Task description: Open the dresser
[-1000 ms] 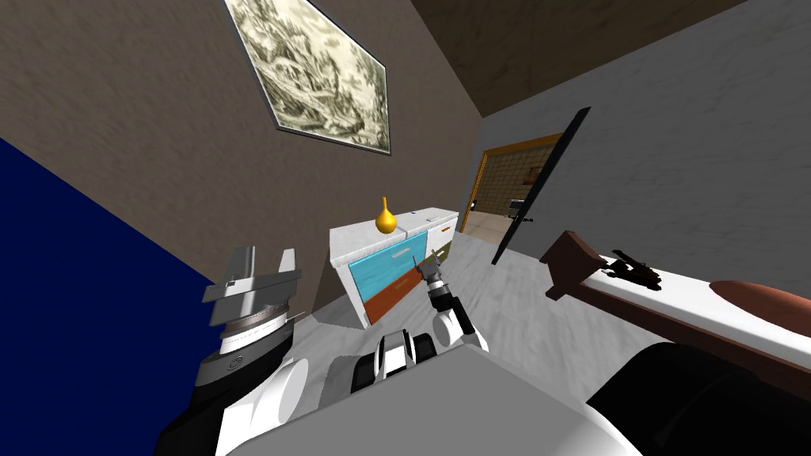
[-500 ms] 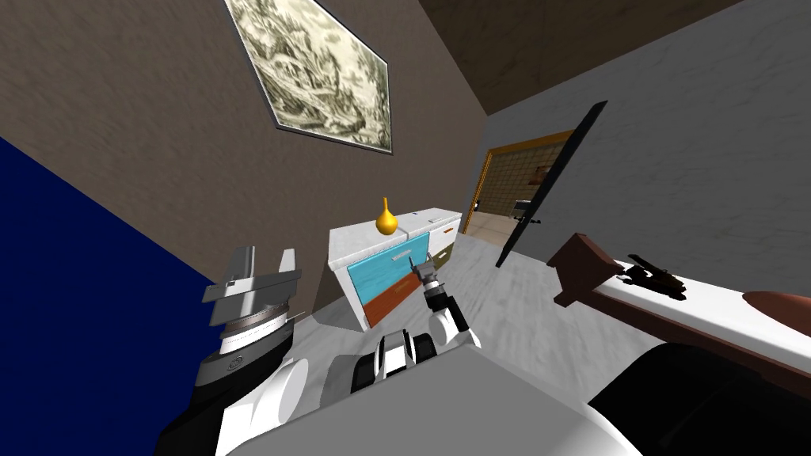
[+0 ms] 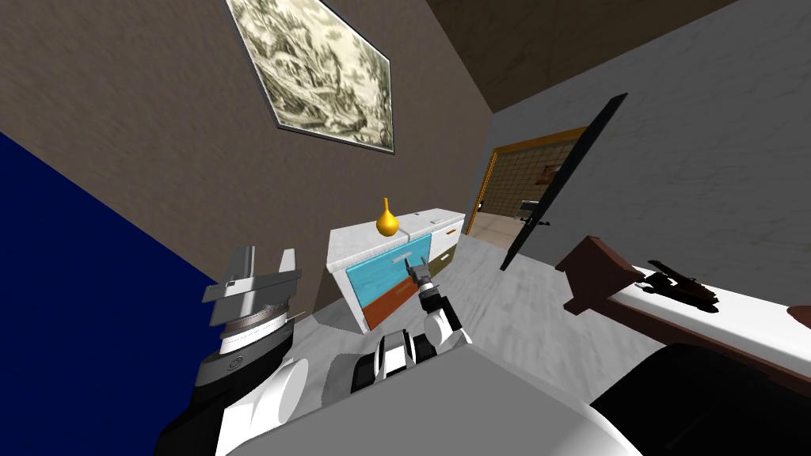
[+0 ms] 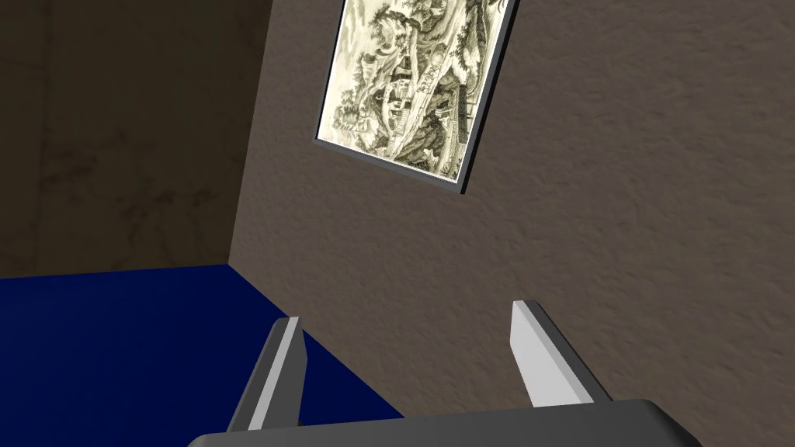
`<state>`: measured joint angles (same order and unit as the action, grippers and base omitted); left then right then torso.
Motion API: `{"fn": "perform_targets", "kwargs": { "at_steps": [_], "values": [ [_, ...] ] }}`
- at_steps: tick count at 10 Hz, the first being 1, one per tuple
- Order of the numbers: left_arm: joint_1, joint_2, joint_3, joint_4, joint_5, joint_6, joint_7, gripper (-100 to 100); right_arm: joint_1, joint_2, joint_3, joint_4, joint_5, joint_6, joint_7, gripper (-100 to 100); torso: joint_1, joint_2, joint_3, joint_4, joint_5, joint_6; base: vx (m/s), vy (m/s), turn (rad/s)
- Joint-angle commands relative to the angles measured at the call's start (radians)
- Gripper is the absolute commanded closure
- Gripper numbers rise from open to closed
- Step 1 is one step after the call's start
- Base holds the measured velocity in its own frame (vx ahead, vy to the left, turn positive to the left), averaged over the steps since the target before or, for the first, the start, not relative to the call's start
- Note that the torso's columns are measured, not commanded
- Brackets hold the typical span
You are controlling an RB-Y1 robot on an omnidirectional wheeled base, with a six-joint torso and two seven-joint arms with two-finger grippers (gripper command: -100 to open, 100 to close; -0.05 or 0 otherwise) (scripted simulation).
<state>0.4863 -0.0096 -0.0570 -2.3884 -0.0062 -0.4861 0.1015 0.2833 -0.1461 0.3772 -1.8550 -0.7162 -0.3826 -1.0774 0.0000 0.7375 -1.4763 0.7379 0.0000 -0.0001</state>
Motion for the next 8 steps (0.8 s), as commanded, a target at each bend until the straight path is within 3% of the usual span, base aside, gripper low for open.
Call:
{"fn": "perform_targets", "kwargs": {
  "at_steps": [1, 8],
  "values": [
    [0.000, 0.000, 0.000, 0.000, 0.000, 0.000, 0.000, 0, -0.023, 0.001, 0.032, 0.039, -0.071, -0.002, -0.075, -100, 0.000, 0.001, 0.000, 0.000, 0.000, 0.000, 0.049, -0.029, 0.056],
    [0.000, 0.000, 0.000, 0.000, 0.000, 0.000, 0.000, 0, -0.068, 0.006, 0.093, 0.117, -0.212, -0.006, -0.240, -100, 0.000, 0.000, 0.000, 0.000, 0.000, 0.000, 0.040, -0.027, 0.042]
  ]
}}
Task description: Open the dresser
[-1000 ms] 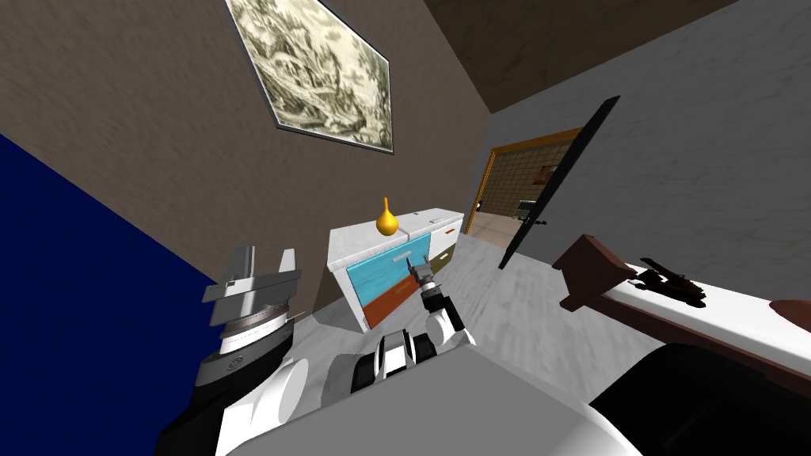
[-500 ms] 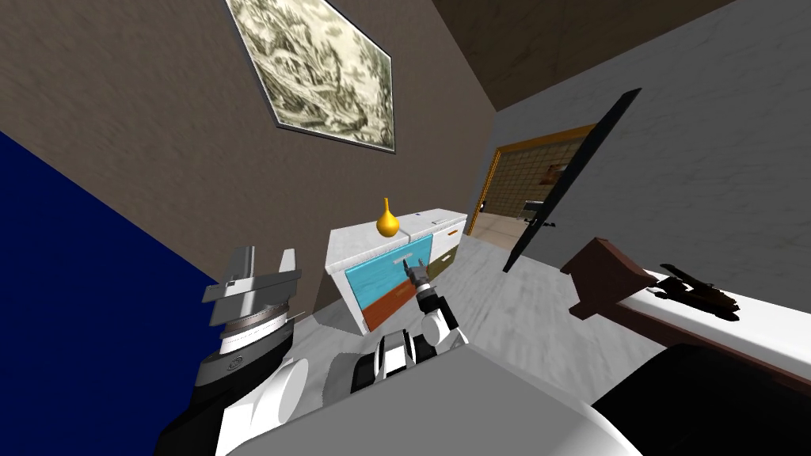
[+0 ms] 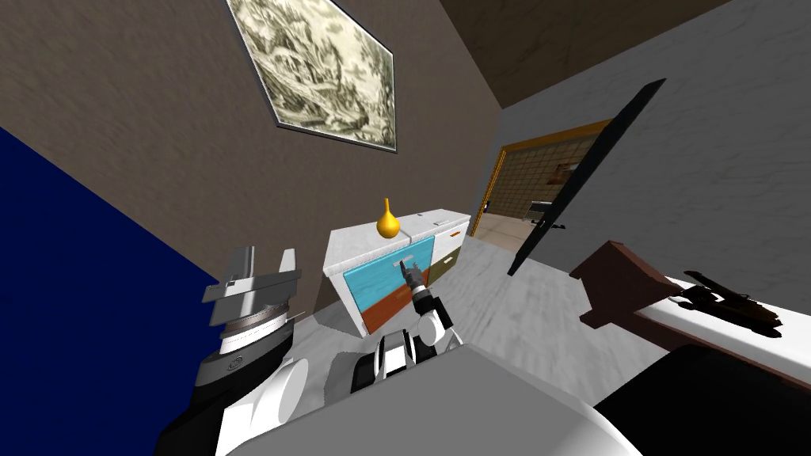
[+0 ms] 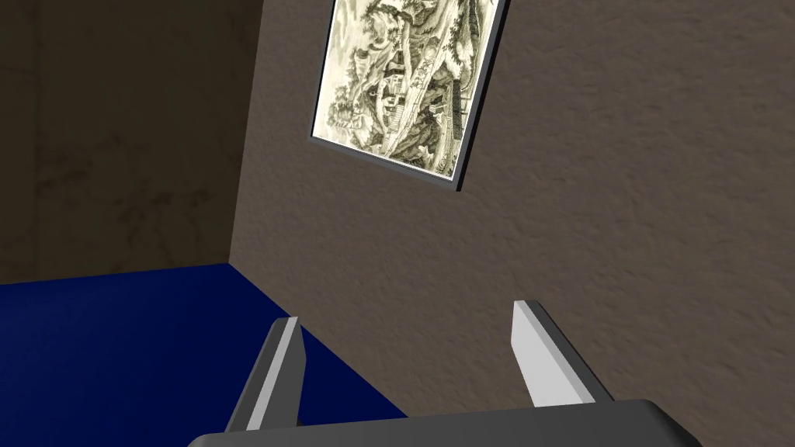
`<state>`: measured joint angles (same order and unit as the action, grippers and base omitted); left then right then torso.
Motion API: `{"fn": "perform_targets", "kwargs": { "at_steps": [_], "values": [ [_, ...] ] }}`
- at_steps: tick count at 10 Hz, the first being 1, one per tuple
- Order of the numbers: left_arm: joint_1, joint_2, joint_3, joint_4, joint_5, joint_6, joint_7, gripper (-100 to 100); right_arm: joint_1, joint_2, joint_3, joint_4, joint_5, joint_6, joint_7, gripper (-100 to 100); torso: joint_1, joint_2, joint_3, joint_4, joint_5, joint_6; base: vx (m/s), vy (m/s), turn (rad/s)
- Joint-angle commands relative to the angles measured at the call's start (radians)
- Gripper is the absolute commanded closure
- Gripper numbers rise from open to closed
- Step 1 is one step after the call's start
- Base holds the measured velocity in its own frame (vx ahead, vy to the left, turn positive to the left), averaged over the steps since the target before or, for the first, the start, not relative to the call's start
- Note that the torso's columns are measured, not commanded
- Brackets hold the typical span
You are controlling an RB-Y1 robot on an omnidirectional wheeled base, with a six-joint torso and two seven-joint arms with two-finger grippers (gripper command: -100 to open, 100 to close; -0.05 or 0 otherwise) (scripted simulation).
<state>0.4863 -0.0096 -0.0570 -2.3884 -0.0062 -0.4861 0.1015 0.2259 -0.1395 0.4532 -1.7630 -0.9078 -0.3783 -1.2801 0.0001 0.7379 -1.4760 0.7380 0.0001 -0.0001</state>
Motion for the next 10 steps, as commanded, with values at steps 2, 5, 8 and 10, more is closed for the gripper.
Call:
{"fn": "perform_targets", "kwargs": {
  "at_steps": [2, 5, 8, 10],
  "values": [
    [0.000, 0.000, 0.000, 0.000, 0.000, 0.000, 0.000, 0, -0.025, 0.000, 0.036, 0.050, -0.063, -0.011, -0.083, -100, 0.000, 0.000, 0.000, 0.000, 0.000, 0.000, 0.042, -0.020, 0.045],
    [0.000, 0.000, 0.000, 0.000, 0.000, 0.000, 0.000, 0, -0.053, -0.001, 0.072, 0.099, -0.143, -0.013, -0.169, -100, 0.000, 0.001, 0.000, 0.000, 0.000, 0.000, 0.035, -0.023, 0.043],
    [0.000, 0.000, 0.000, 0.000, 0.000, 0.000, 0.000, 0, -0.078, -0.003, 0.105, 0.145, -0.217, -0.015, -0.250, -100, 0.000, 0.000, 0.000, 0.000, 0.000, 0.000, 0.047, -0.030, 0.049],
    [0.000, 0.000, 0.000, 0.000, 0.000, 0.000, 0.000, 0, -0.090, -0.005, 0.120, 0.166, -0.250, -0.016, -0.286, -100, 0.000, 0.000, 0.000, 0.000, 0.000, 0.000, 0.040, -0.030, 0.047]
  ]
}}
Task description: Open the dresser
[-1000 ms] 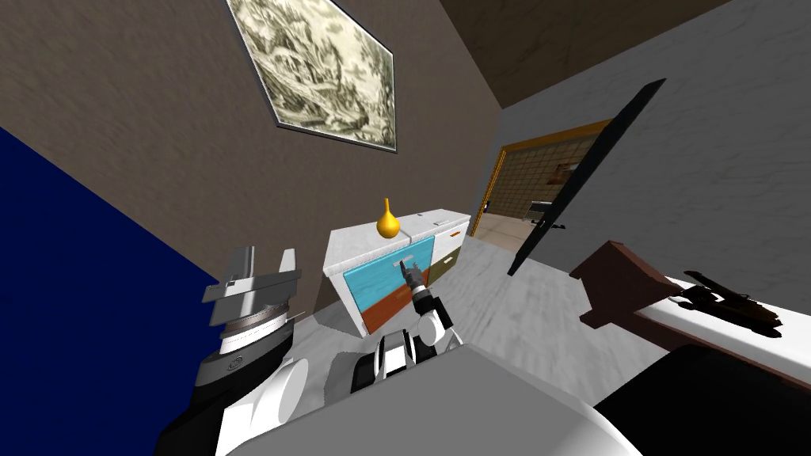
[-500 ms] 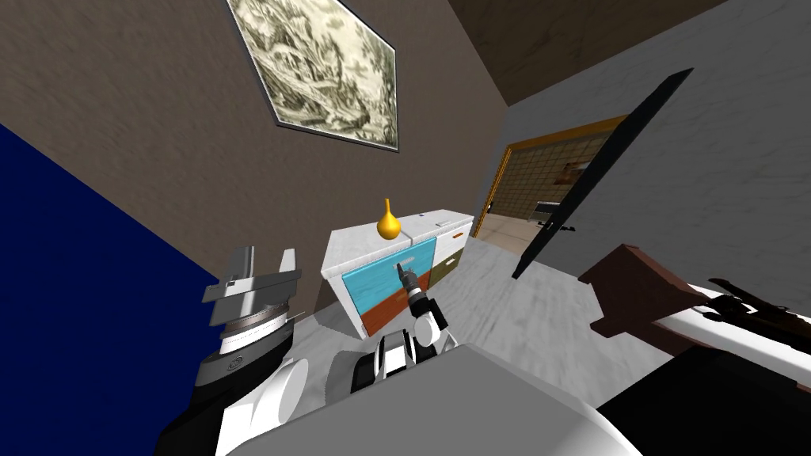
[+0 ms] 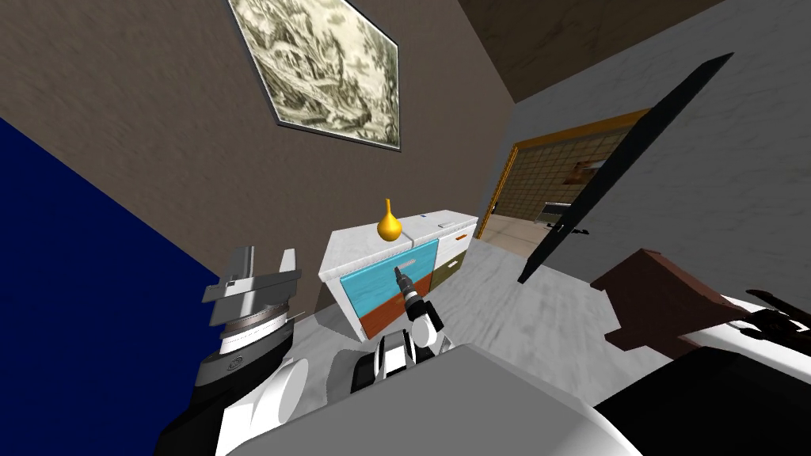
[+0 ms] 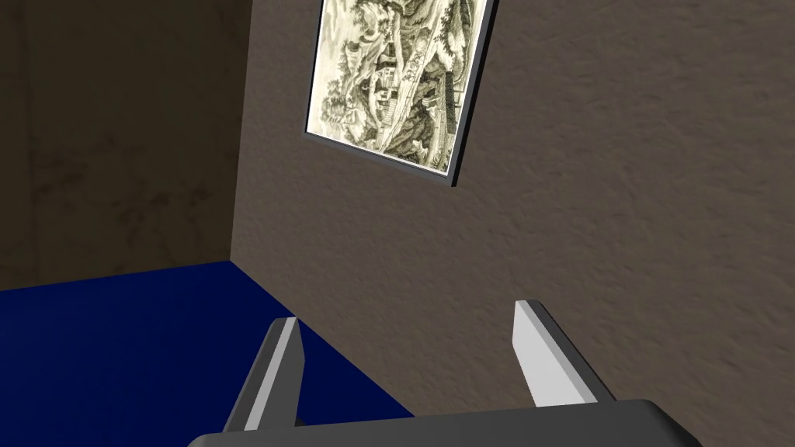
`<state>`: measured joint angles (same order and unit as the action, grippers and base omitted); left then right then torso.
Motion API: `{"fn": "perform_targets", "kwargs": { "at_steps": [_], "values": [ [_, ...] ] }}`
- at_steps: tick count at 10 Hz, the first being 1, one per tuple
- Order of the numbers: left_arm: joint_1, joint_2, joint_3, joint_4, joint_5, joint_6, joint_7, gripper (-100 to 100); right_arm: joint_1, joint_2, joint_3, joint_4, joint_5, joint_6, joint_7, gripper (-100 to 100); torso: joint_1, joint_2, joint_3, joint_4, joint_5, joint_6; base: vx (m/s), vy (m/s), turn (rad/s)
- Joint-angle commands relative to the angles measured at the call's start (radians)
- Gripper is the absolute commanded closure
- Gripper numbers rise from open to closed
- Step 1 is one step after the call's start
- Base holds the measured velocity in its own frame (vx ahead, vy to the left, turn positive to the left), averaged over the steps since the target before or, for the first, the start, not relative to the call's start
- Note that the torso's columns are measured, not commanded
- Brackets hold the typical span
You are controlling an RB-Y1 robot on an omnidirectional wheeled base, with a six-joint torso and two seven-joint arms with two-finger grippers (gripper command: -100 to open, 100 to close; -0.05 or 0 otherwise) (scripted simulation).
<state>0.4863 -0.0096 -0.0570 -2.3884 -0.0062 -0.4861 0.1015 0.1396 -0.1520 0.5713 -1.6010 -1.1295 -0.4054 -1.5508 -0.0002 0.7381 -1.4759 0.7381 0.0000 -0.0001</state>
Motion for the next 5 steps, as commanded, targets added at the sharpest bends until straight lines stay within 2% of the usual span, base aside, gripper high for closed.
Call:
{"fn": "perform_targets", "kwargs": {
  "at_steps": [1, 5],
  "values": [
    [0.000, 0.000, 0.000, 0.000, 0.000, 0.000, 0.000, 0, -0.014, 0.006, 0.016, 0.023, -0.060, 0.010, -0.049, -100, 0.000, 0.000, 0.000, 0.000, 0.000, 0.000, 0.036, -0.023, 0.033],
    [0.000, 0.000, 0.000, 0.000, 0.000, 0.000, 0.000, 0, -0.046, -0.002, 0.059, 0.081, -0.156, 0.007, -0.153, -100, 0.000, 0.000, 0.000, 0.000, 0.000, 0.000, 0.042, -0.028, 0.051]
  ]
}}
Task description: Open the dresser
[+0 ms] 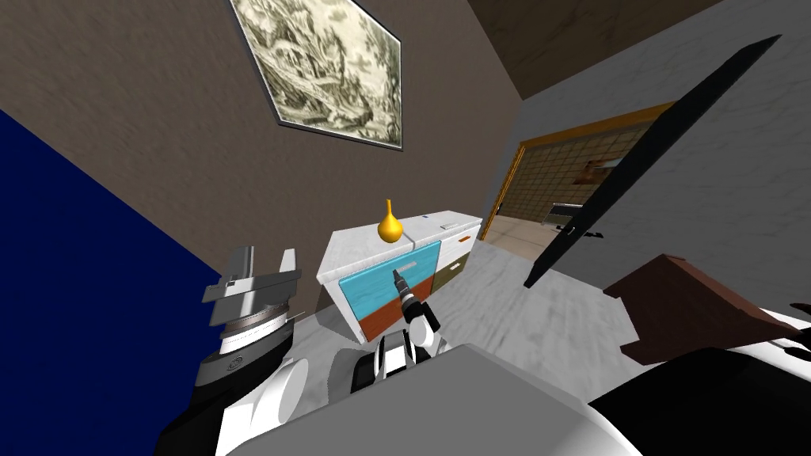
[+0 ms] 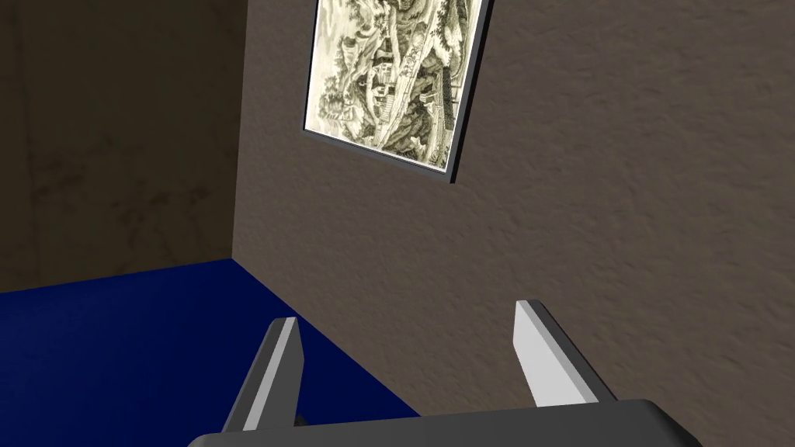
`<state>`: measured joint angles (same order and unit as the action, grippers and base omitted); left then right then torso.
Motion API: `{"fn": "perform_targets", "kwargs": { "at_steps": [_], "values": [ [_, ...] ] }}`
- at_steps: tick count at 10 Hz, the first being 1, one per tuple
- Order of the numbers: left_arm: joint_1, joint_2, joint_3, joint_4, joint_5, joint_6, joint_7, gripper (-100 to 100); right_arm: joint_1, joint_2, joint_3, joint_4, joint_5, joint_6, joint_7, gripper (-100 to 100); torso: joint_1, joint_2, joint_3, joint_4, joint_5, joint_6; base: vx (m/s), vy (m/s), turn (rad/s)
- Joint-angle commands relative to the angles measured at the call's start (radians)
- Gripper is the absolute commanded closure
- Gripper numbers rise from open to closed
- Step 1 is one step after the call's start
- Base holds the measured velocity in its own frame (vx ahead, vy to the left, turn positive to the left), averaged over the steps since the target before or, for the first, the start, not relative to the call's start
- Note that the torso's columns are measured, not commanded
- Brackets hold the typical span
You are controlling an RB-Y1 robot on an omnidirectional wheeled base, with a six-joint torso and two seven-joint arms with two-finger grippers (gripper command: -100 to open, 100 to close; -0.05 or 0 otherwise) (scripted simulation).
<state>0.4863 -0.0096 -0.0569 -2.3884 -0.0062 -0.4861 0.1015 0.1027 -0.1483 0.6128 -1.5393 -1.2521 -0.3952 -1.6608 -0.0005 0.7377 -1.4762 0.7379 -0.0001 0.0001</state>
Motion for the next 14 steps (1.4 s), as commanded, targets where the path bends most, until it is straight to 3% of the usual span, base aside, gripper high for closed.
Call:
{"fn": "perform_targets", "kwargs": {
  "at_steps": [1, 4, 5, 11, 12, 14],
  "values": [
    [0.000, 0.000, 0.000, 0.000, 0.000, 0.000, 0.000, 0, -0.015, -0.007, 0.024, 0.028, -0.049, -0.004, -0.060, -100, 0.000, 0.000, 0.000, 0.000, 0.000, 0.000, 0.041, -0.028, 0.029],
    [0.000, 0.000, 0.000, 0.000, 0.000, 0.000, 0.000, 0, -0.020, -0.007, 0.028, 0.035, -0.052, -0.007, -0.070, -100, 0.002, 0.002, 0.001, 0.000, 0.000, 0.000, 0.014, -0.009, 0.011],
    [0.000, 0.000, 0.000, 0.000, 0.000, 0.000, 0.000, 0, -0.020, -0.007, 0.028, 0.035, -0.052, -0.006, -0.069, 100, 0.001, 0.002, 0.001, 0.000, 0.000, 0.000, 0.000, 0.000, 0.000],
    [0.000, 0.000, 0.000, 0.000, 0.000, 0.000, 0.000, 0, -0.008, -0.002, 0.025, 0.010, -0.063, 0.022, -0.042, 100, 0.000, 0.001, 0.000, 0.000, 0.000, 0.000, -0.148, -0.035, -0.038],
    [0.000, 0.000, 0.000, 0.000, 0.000, 0.000, 0.000, 0, -0.008, -0.011, 0.041, 0.019, -0.047, -0.011, -0.072, -100, 0.002, -0.005, -0.003, -0.001, 0.001, 0.000, 0.015, -0.016, 0.118],
    [0.000, 0.000, 0.000, 0.000, 0.000, 0.000, 0.000, 0, -0.010, -0.020, 0.057, 0.028, -0.032, -0.043, -0.103, -100, 0.001, -0.008, -0.005, -0.002, 0.000, 0.000, 0.068, -0.024, 0.092]
  ]
}}
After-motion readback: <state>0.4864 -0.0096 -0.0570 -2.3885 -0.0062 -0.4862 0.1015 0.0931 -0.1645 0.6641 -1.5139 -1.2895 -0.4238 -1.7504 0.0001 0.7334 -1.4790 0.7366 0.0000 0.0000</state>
